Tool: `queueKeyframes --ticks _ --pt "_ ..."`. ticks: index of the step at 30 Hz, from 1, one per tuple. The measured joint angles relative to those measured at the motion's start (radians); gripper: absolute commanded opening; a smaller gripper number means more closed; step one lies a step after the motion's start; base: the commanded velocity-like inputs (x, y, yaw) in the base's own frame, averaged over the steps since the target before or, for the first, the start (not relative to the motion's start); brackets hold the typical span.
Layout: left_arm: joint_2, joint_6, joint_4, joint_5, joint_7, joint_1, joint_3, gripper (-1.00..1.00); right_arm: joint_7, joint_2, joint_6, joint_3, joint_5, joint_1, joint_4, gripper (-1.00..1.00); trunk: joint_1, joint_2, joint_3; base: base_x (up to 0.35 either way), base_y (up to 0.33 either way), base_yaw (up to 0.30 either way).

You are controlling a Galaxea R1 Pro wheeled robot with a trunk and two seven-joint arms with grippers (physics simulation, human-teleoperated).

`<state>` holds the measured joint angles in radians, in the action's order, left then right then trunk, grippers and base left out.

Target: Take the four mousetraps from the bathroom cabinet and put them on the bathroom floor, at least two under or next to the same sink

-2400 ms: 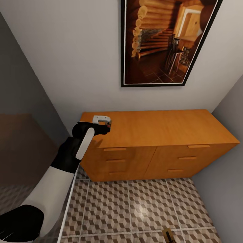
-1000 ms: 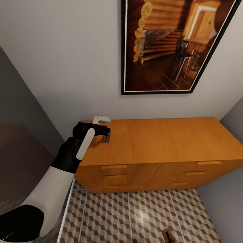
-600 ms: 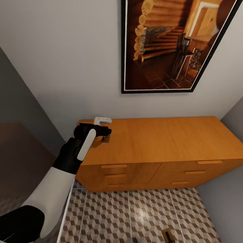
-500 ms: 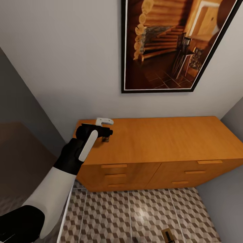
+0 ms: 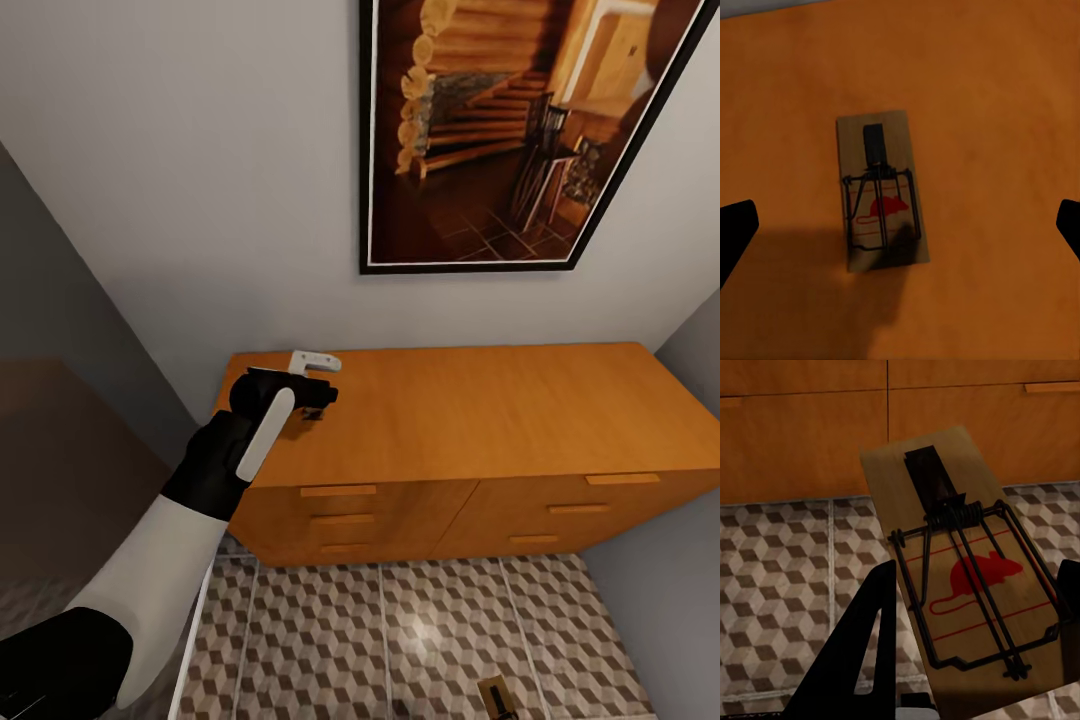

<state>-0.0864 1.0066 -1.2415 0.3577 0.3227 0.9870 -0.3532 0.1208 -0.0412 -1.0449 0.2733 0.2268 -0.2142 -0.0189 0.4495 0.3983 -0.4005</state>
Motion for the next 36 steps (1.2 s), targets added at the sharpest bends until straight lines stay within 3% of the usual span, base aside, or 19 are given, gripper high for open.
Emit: queueKeyframes --ticks 15,24,36 --pt "0.0 0.0 0.003 0.004 -0.001 0.0 0.0 1.0 0.0 0.0 0.0 0.0 0.0 0.0 0.0 -1.0 0.0 0.0 0.0 0.0 0.0 0.0" --pt "0.002 0.0 0.011 0.058 -0.001 0.0 0.001 1.0 0.0 0.0 0.0 0.0 0.0 0.0 0.0 -1.0 0.0 0.0 -0.006 0.0 0.0 0.0" --pt "0.002 0.0 0.01 0.064 -0.001 0.0 0.001 1.0 0.0 0.0 0.0 0.0 0.0 0.0 0.0 -1.0 0.0 0.0 -0.016 0.0 0.0 0.0"
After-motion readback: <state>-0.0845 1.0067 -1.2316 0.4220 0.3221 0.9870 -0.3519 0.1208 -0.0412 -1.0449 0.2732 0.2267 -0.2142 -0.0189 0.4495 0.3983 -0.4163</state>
